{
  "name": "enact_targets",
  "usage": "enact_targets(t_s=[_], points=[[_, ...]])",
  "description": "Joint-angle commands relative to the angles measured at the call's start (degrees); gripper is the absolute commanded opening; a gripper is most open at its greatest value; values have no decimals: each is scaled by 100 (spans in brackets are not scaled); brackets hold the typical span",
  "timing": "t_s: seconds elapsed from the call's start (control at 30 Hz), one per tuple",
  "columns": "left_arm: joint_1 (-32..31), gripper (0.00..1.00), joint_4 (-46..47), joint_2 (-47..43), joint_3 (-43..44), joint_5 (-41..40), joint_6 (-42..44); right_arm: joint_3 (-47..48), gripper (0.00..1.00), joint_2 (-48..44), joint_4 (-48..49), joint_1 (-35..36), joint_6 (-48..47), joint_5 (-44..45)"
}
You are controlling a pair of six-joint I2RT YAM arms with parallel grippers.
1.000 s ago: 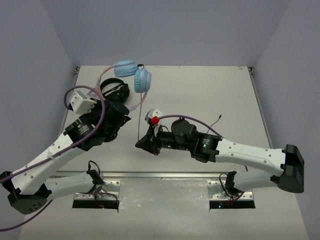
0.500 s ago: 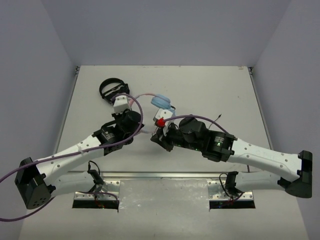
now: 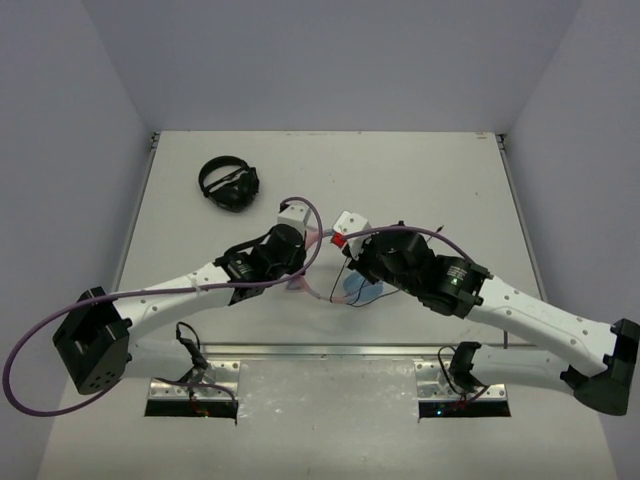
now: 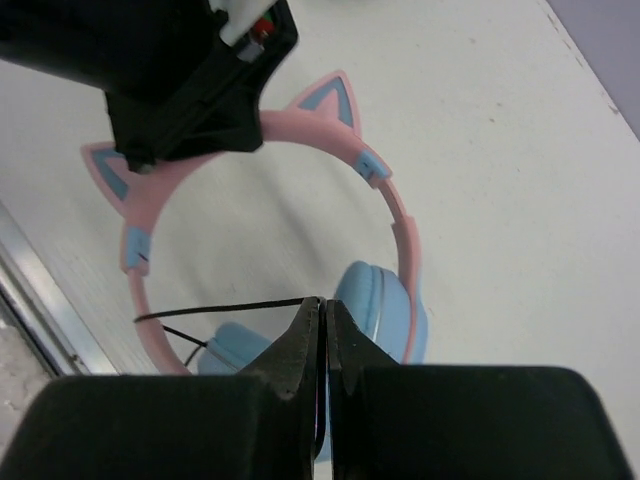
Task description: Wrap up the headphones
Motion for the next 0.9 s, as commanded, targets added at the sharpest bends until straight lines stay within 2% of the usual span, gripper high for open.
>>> enact_targets(t_s=[0.0, 0.1, 0.23, 0.47, 0.57, 0.6, 0.7, 0.73, 0.8, 0.87], points=[[-120, 0, -352, -88, 77, 165, -65, 352, 1, 13, 92, -137, -763, 1237], [-155, 0, -1038, -114, 296, -2, -242, 353, 1, 101, 195, -155, -921, 1572], [-270, 0, -1556, -255, 656, 313, -181, 107, 1, 189, 854, -295, -1053, 1923], [-349, 0, -2067, -650, 982, 498, 56, -148, 1, -5, 1277, -885, -492, 915], [-349, 0, -2146, -923, 1044, 682, 266, -210, 1, 48, 1418, -928, -456, 957], [-349, 0, -2138, -1054, 1044, 978, 389, -210, 3, 83, 1470, -963, -447, 975], [-349, 0, -2365, -1187, 1044, 1227, 776, -166, 21, 101, 1497, -1095, -421, 870], [-349, 0, -2410, -1196, 1044, 1271, 951, -166, 22, 83, 1506, -1148, -377, 835], [-358, 0, -2419, -1283, 1018, 1341, 1023, -210, 21, 83, 1593, -1192, -333, 669], [-358, 0, -2402, -1319, 1061, 1385, 997, -289, 13, 118, 1681, -1219, -237, 572]])
